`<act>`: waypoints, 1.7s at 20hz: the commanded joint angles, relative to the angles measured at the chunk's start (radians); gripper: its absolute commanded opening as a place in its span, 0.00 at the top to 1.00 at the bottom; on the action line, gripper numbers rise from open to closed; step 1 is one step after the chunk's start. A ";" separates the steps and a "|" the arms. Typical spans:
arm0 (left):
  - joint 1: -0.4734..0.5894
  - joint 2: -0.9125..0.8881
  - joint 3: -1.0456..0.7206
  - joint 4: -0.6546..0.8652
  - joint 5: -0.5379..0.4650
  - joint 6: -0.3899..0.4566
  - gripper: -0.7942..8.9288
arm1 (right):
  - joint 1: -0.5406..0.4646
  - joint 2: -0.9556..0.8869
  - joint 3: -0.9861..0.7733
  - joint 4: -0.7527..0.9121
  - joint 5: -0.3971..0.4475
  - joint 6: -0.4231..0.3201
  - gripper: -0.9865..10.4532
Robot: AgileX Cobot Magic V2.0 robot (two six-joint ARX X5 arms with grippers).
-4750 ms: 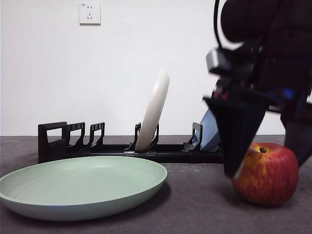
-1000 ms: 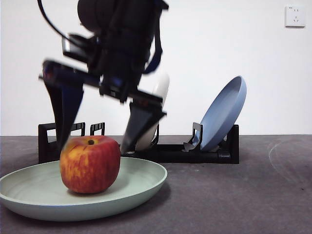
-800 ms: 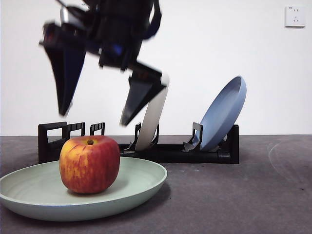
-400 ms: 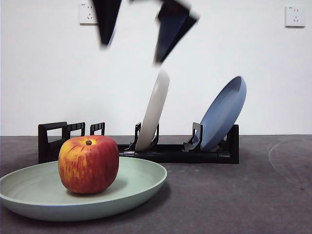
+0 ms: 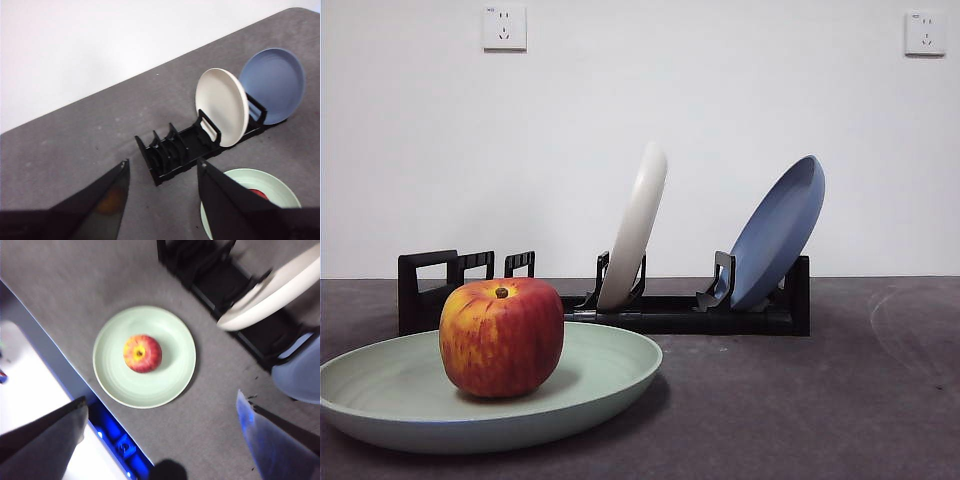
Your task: Take the green plate from the plate rack,put the plate on the table,take the apple from the table,put the apple in the plate
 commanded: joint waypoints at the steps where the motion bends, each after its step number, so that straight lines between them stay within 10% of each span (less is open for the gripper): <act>1: -0.001 0.000 -0.002 0.003 0.030 -0.029 0.68 | 0.000 -0.070 -0.006 -0.025 0.003 0.038 0.48; 12: -0.001 0.021 -0.002 0.002 0.225 -0.041 0.69 | 0.000 -0.397 -0.167 -0.026 -0.130 0.124 0.48; 19: -0.001 0.038 -0.002 0.002 0.334 -0.040 0.93 | 0.000 -0.485 -0.238 -0.026 -0.135 0.141 0.92; 34: -0.001 0.048 -0.002 0.006 0.332 -0.040 0.92 | 0.000 -0.474 -0.238 -0.025 0.000 0.147 0.92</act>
